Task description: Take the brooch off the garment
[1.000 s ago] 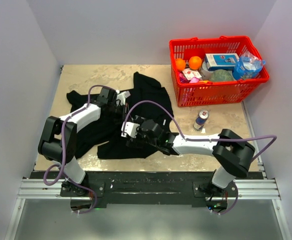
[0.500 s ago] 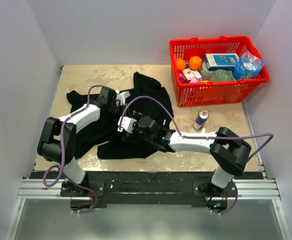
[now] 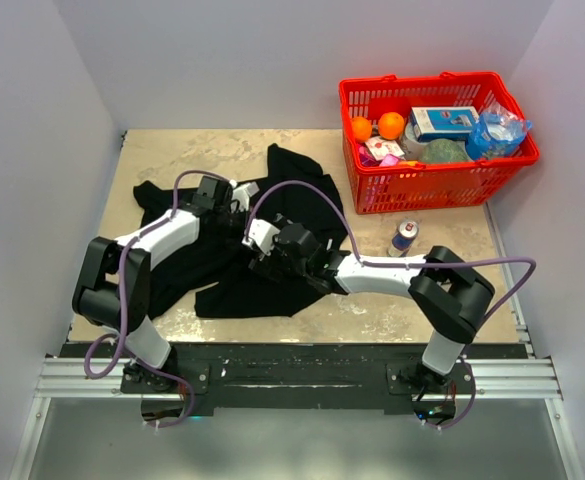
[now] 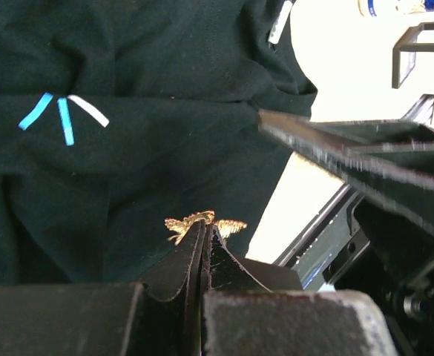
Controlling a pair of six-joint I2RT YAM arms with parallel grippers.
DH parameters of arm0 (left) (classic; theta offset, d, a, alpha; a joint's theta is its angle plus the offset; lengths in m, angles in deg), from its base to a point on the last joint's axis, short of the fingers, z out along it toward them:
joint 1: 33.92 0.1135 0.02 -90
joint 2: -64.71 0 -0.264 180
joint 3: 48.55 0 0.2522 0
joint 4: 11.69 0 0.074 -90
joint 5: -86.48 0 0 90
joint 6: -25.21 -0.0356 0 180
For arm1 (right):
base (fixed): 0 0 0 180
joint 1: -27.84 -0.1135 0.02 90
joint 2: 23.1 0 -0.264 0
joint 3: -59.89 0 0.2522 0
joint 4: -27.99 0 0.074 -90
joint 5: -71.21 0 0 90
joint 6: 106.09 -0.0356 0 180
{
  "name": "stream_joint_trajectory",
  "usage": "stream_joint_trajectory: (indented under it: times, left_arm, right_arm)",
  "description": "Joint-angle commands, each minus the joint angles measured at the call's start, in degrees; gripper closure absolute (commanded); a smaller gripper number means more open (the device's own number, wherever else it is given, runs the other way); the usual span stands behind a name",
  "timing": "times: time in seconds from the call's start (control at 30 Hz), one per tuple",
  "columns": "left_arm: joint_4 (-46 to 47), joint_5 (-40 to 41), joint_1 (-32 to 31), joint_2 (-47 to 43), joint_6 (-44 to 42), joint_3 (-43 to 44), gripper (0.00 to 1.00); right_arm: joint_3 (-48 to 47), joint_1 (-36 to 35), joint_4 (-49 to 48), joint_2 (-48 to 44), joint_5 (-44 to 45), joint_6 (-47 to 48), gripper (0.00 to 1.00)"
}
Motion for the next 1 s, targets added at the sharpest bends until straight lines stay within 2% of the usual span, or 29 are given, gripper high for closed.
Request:
stream_joint_trajectory:
  times: [0.0, 0.17, 0.53, 0.67, 0.83, 0.97]
  left_arm:
    - [0.3, 1.7, -0.9, -3.4, 0.5, -1.5, 1.00]
    - [-0.4, 4.2, -2.5, -3.2, -0.8, -2.3, 1.00]
    - [0.6, 7.7, -2.6, -0.1, -2.2, -1.1, 0.99]
    - [-0.2, 6.4, -2.3, -2.4, -6.1, -1.3, 0.80]
    - [1.2, 4.0, -2.0, -7.0, -13.4, -5.0, 0.68]
    - [2.7, 7.7, -3.9, -12.6, -26.6, -7.8, 0.60]
  right_arm:
    - [-2.6, 1.4, 0.1, 0.1, 0.4, -4.6, 0.04]
    - [-2.6, 2.4, 2.4, 0.7, -0.7, -9.1, 0.04]
    - [-1.8, 5.7, 2.3, 1.0, -1.7, -10.8, 0.03]
    - [-3.8, 9.5, 6.8, -1.3, -2.0, -10.7, 0.03]
    - [-5.9, 11.8, 15.3, -4.8, -2.8, -8.3, 0.04]
    - [-6.0, 13.0, 21.7, -9.3, -2.3, -7.8, 0.03]
